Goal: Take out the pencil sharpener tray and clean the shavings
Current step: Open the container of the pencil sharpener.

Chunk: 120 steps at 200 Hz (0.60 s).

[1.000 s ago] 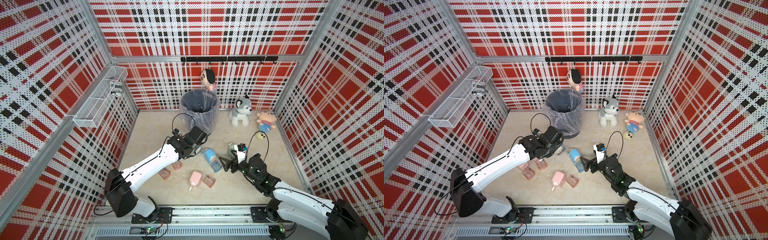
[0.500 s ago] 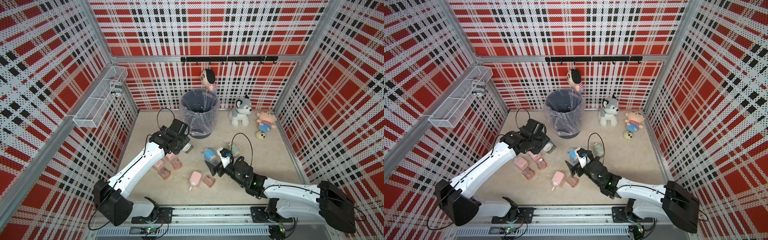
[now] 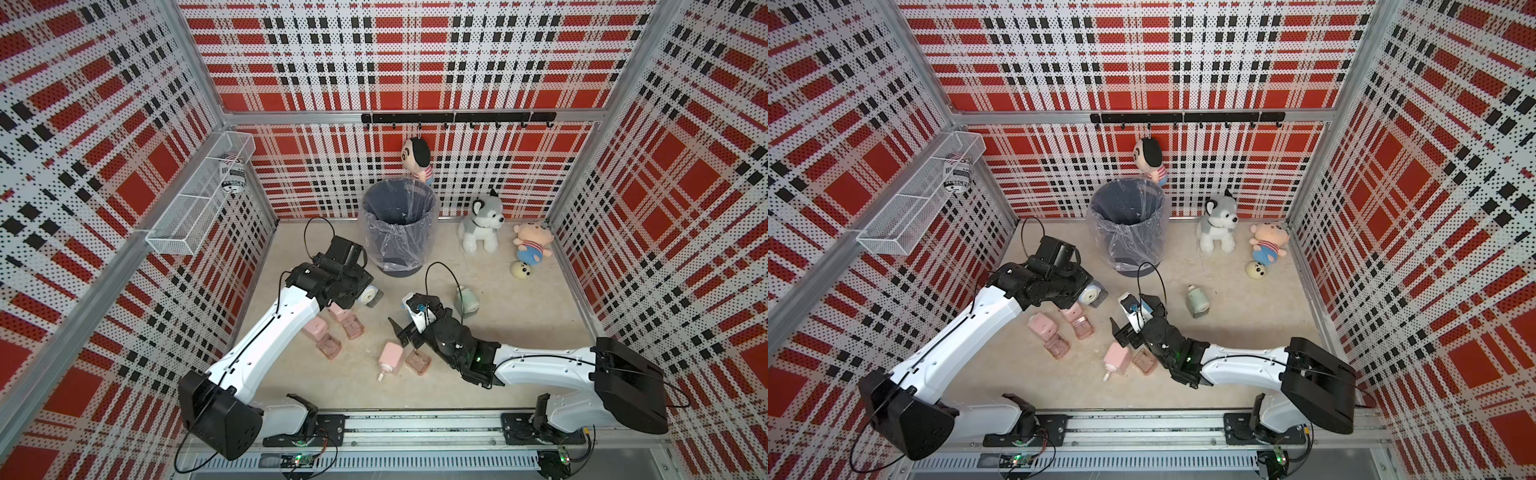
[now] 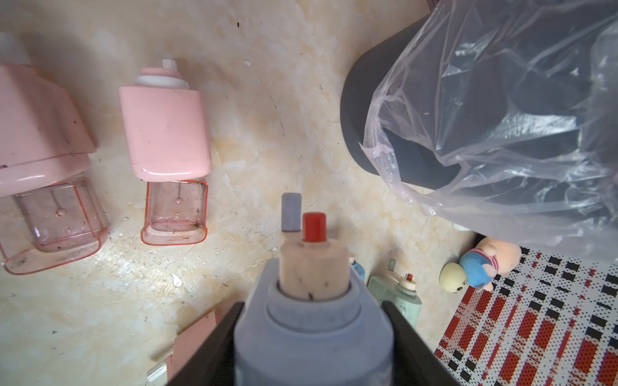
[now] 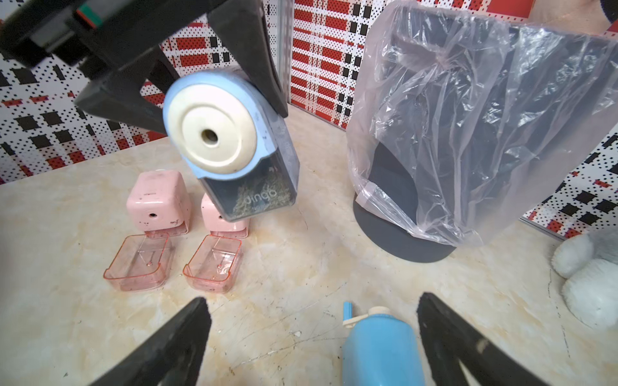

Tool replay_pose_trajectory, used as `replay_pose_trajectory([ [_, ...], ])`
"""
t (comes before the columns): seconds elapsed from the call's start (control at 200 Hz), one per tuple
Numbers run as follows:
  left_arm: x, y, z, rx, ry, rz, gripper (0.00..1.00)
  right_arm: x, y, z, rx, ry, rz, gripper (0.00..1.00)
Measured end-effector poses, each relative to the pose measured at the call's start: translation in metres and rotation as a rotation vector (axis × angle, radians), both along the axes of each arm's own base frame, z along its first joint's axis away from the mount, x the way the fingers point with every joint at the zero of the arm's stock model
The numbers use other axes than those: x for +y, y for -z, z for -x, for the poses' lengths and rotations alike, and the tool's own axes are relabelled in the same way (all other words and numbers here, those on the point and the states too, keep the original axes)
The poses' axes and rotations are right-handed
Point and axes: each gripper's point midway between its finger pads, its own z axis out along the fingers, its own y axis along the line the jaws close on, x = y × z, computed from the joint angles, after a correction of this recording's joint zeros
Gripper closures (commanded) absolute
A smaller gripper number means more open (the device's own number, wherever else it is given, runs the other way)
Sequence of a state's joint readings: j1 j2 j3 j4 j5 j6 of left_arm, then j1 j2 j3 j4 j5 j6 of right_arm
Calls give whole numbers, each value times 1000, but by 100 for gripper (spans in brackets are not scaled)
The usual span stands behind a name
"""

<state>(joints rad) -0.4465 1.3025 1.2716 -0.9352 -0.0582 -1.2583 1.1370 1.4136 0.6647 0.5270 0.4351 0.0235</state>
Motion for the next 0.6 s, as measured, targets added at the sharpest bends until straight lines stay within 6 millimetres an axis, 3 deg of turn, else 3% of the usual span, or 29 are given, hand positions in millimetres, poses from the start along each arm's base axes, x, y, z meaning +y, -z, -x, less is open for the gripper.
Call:
replay_pose_trajectory([
  [0.205, 1, 0, 0, 6, -2, 17, 58, 15, 6, 7, -48, -96, 61, 0],
  [0.391, 0, 0, 1, 10, 4, 27, 58, 38, 14, 1, -90, -139, 119, 1],
  [0.601, -1, 0, 2, 14, 8, 33, 58, 54, 19, -9, -124, -130, 142, 11],
])
